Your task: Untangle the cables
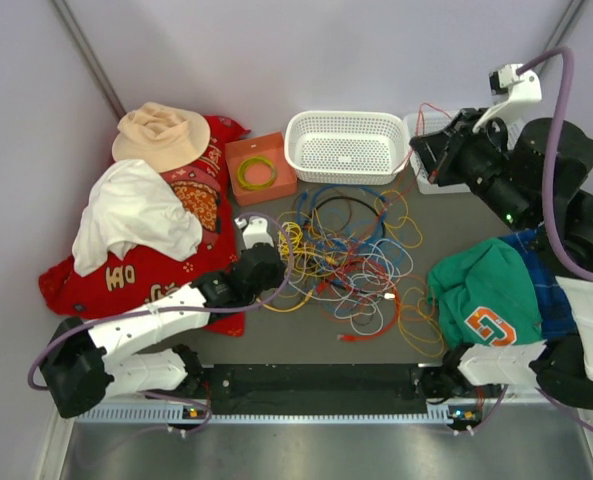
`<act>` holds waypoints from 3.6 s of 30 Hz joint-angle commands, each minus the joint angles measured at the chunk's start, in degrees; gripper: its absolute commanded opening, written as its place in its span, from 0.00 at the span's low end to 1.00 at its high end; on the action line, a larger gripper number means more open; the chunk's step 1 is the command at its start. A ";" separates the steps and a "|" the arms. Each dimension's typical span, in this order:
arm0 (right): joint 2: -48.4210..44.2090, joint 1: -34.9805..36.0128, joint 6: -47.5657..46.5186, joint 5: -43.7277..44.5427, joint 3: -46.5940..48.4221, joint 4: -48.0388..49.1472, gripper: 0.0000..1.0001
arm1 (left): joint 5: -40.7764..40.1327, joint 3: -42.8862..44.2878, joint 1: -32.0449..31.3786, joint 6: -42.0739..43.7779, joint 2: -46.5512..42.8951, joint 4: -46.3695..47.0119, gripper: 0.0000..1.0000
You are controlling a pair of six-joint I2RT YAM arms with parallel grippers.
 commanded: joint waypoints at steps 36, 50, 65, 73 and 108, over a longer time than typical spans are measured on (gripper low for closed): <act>1.89 -1.13 2.92 -1.90 2.22 0.30 0.00 | 24.90 -2.36 -5.56 39.76 2.75 59.66 0.99; 2.25 -1.13 7.23 -9.72 -0.95 0.12 0.00 | 22.80 8.26 -8.21 42.52 30.86 82.51 0.99; -4.60 -1.04 8.64 -10.08 -5.69 -0.93 0.04 | 20.68 20.61 -3.82 33.48 38.12 80.60 0.00; -12.41 -1.13 6.79 -3.14 -17.37 3.46 0.99 | 20.51 36.64 1.28 24.51 20.44 27.90 0.00; -13.31 -1.04 11.00 -28.88 -49.20 46.95 0.45 | 28.60 78.69 3.56 16.60 26.94 -18.03 0.00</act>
